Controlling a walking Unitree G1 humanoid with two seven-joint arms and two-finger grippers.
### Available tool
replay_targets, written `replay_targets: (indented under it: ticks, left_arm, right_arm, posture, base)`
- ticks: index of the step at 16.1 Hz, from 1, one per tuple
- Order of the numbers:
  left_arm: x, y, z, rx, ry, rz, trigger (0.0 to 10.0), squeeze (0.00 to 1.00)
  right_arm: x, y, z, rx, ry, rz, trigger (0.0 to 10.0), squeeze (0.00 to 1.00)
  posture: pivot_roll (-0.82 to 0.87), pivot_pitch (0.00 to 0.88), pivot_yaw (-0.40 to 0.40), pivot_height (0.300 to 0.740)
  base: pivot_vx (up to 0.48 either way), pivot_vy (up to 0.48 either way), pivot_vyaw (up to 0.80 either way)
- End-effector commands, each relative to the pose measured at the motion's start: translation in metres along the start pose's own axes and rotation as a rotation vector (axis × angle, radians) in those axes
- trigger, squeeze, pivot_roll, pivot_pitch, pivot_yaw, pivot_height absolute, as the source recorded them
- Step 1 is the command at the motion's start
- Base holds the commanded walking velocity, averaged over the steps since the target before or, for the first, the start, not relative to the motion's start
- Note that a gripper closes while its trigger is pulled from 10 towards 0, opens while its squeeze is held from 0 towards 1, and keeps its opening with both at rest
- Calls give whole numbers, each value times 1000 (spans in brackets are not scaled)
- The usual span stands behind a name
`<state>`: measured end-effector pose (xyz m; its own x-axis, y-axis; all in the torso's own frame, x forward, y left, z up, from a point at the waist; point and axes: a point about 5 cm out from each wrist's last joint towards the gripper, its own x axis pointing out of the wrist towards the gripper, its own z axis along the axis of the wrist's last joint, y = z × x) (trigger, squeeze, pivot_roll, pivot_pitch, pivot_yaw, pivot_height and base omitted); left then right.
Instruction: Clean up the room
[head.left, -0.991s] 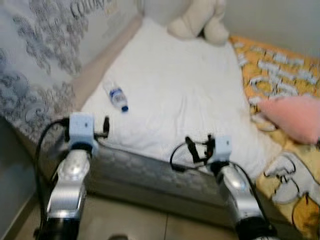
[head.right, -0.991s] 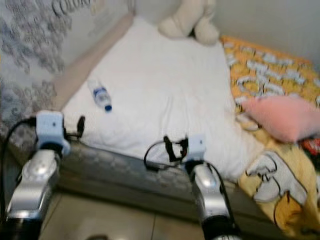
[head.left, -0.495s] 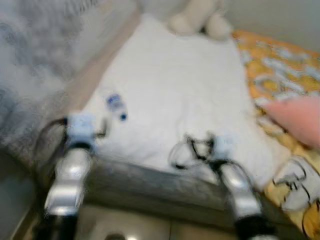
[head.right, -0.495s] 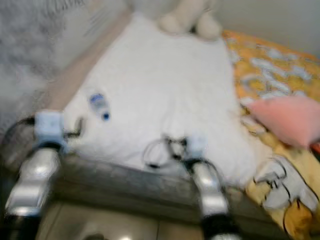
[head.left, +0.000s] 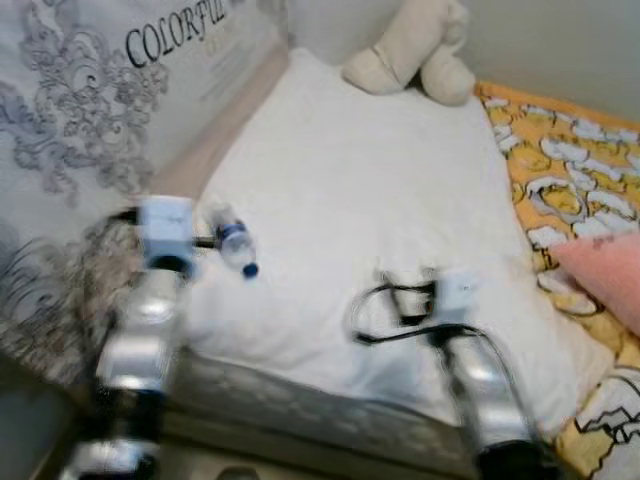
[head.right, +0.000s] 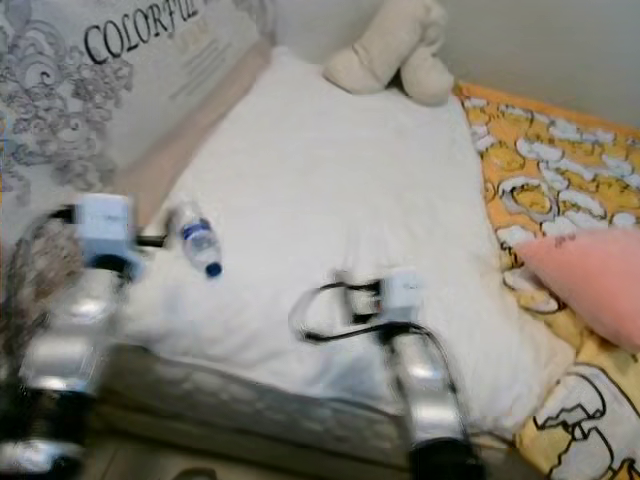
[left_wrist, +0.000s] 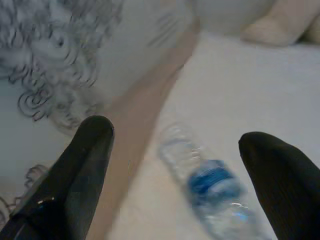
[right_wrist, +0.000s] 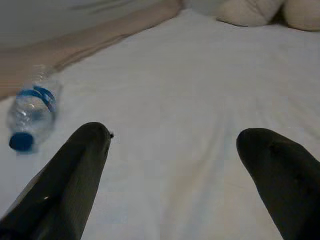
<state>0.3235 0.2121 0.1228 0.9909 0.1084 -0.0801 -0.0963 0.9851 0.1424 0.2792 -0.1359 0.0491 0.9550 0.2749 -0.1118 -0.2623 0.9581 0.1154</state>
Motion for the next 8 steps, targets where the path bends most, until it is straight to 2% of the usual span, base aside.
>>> replay_targets:
  ticks: [1,2,5,6,8]
  left_arm:
    - [11,-16,11,-3,-19,-51,10000,0]
    - [21,-18,17,17,-11,-68,10000,0]
    - [43,-18,25,-27,49,-76,10000,0]
    - [51,-18,24,-32,100,-72,10000,0]
    - [58,-10,20,-31,165,4,10000,0]
  right_arm:
    - [-10,-20,0,-23,12,-55,10000,576]
    - [-15,-22,-1,-28,20,-57,10000,573]
    - [-29,-29,-1,-45,32,-70,10000,576]
    - [-36,-31,0,-57,35,-72,10000,573]
    - [-57,-34,3,-73,42,-82,10000,573]
  posture:
    - [131,0,-125,740]
    - [117,0,-127,740]
    - [76,0,-128,740]
    - [59,0,-129,740]
    - [-3,38,-130,740]
  base:
    - [465,0,0]
    - [371,0,0]
    - [0,0,0]
    - [0,0,0]
    - [0,0,0]
